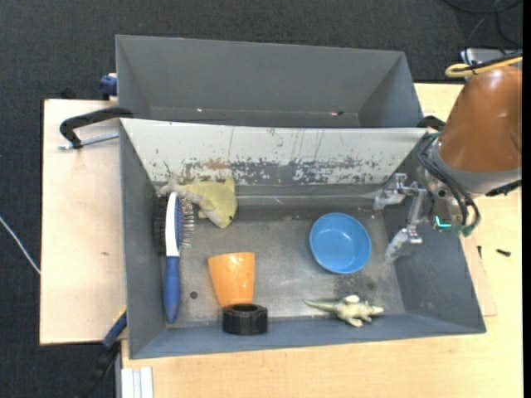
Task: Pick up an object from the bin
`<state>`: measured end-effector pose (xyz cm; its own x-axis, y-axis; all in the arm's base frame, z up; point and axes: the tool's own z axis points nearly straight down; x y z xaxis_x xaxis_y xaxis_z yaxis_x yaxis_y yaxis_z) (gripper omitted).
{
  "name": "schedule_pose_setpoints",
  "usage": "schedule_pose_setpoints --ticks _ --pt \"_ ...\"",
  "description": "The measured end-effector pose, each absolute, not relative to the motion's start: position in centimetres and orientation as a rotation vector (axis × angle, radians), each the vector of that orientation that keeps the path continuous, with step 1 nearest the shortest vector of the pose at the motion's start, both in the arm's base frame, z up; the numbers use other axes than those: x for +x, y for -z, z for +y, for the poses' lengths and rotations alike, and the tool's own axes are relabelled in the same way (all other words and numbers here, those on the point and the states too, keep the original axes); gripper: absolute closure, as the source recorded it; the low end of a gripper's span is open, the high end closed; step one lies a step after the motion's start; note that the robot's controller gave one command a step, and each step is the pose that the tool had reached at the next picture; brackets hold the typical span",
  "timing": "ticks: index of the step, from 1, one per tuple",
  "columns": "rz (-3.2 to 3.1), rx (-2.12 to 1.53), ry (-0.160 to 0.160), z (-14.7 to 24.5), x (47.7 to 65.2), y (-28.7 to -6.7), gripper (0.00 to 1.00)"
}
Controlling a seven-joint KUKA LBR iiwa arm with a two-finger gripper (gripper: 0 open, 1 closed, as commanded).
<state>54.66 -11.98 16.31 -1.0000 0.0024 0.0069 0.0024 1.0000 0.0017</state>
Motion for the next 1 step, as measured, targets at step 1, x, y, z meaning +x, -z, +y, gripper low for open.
schedule_pose_setpoints --ticks 1 --pt "-3.131 0.197 0.005 -8.83 50.53 -7.76 0.00"
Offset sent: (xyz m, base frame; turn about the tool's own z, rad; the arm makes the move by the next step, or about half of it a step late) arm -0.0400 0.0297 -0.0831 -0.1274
